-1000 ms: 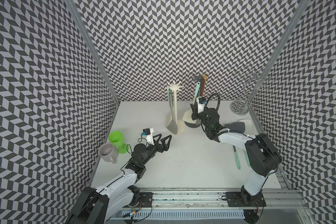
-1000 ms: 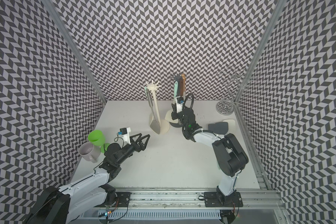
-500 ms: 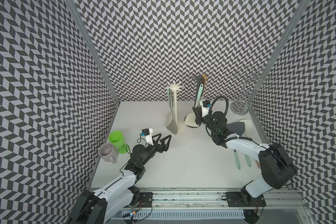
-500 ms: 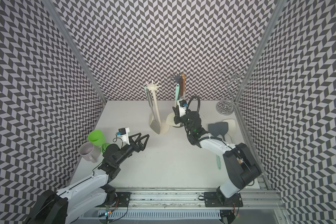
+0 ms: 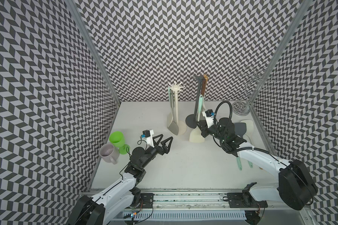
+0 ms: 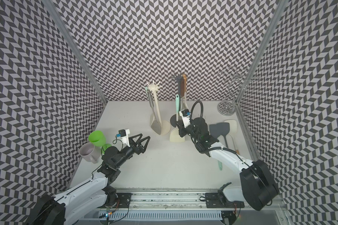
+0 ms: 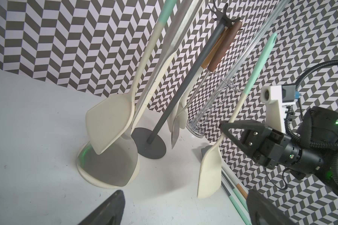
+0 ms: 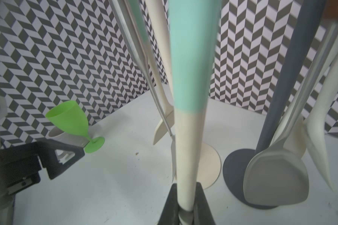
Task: Take the spatula off the kitchen utensil rack
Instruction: Take off the spatula from the rack.
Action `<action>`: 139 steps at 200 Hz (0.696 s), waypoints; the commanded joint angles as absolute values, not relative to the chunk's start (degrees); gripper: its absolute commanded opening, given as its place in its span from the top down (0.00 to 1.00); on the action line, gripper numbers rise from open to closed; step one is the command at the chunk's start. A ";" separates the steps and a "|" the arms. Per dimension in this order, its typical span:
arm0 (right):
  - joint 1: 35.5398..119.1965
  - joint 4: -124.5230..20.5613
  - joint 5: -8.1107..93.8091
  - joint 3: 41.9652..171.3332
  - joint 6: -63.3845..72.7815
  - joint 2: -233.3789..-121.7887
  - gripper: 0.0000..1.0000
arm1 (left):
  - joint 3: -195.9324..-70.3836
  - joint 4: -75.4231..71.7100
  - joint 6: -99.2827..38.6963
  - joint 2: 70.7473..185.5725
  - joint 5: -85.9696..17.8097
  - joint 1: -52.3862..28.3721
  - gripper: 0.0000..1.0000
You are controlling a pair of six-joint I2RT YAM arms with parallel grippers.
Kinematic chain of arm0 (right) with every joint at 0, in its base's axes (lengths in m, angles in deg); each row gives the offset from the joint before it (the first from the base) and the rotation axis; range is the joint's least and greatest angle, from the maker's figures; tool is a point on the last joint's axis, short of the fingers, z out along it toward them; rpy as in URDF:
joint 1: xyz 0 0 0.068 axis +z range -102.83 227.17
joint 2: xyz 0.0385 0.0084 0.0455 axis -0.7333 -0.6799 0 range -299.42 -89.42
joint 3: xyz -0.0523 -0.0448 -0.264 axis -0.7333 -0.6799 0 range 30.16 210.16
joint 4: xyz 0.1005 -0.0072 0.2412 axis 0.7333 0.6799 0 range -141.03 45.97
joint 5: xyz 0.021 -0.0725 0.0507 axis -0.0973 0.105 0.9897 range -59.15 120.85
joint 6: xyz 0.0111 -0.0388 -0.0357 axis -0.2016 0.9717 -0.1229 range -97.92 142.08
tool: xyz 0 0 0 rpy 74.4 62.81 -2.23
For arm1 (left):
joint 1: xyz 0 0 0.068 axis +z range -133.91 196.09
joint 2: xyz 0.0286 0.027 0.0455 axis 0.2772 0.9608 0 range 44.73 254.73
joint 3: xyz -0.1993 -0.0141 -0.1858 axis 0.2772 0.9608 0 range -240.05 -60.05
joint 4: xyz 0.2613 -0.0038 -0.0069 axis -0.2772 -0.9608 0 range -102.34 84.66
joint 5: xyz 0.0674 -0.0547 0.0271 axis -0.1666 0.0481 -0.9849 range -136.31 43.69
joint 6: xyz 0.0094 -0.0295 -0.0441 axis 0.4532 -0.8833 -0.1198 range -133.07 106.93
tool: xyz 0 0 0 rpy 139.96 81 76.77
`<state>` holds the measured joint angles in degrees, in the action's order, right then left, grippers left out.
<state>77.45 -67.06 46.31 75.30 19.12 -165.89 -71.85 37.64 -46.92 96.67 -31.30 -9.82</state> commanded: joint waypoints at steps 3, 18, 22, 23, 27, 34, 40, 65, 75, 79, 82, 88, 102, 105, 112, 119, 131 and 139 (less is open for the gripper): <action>77.93 -65.39 49.79 72.58 19.62 -162.26 1.00 | -71.70 40.33 -44.85 95.89 -29.29 -11.00 0.01; 77.93 -64.90 50.00 70.97 20.26 -161.43 1.00 | -71.70 41.52 -43.68 96.10 -28.50 -12.25 0.01; 77.93 -64.49 50.09 70.69 20.61 -161.32 1.00 | -71.81 41.67 -43.31 96.19 -28.28 -12.57 0.01; 77.93 -64.35 50.09 70.64 20.69 -161.27 1.00 | -71.82 41.72 -43.22 96.21 -28.24 -12.65 0.01; 77.95 -63.95 50.11 70.51 21.07 -161.31 1.00 | -71.95 41.84 -42.85 96.36 -28.01 -13.01 0.02; 78.09 -62.97 49.97 70.54 21.66 -161.30 1.00 | -72.12 42.17 -42.32 96.57 -27.58 -13.60 0.01; 78.11 -61.98 49.80 70.72 22.26 -161.32 1.00 | -72.26 42.57 -41.97 96.82 -27.13 -14.09 0.01; 78.84 -60.00 48.82 71.00 23.83 -161.58 1.00 | -72.53 44.05 -41.03 97.68 -25.28 -15.34 0.01; 79.20 -60.30 49.11 70.62 24.21 -161.57 1.00 | -72.71 44.40 -41.01 97.90 -24.45 -15.46 0.01; 79.39 -60.46 49.17 70.45 24.28 -161.57 1.00 | -72.71 44.76 -40.87 98.01 -23.95 -15.54 0.01; 79.54 -60.56 49.21 70.35 24.36 -161.51 1.00 | -72.64 45.17 -40.82 98.06 -23.66 -15.55 0.01; 79.87 -60.71 49.43 70.21 24.49 -161.61 1.00 | -72.56 45.58 -40.70 98.11 -23.15 -15.61 0.01; 80.91 -59.86 49.49 70.61 25.03 -162.10 1.00 | -72.52 46.54 -40.72 98.18 -21.61 -15.61 0.01; 81.28 -59.54 49.48 70.87 25.25 -162.18 1.00 | -72.53 46.74 -40.61 98.14 -21.25 -15.63 0.01; 81.96 -58.91 49.48 71.39 25.64 -162.48 1.00 | -72.60 47.19 -40.58 98.12 -20.39 -15.64 0.01; 82.54 -58.62 49.48 71.70 25.95 -162.57 1.00 | -72.53 47.47 -40.64 98.09 -19.98 -15.64 0.01; 83.41 -58.66 49.66 71.73 26.50 -162.60 1.00 | -72.57 47.79 -40.72 98.10 -19.19 -15.64 0.01; 83.78 -58.68 49.74 71.79 26.74 -162.62 1.00 | -72.54 48.41 -40.98 98.12 -18.68 -15.63 0.01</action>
<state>82.37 -57.23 48.28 70.39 23.54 -162.94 -71.85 44.70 -41.63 98.03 -22.10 -15.41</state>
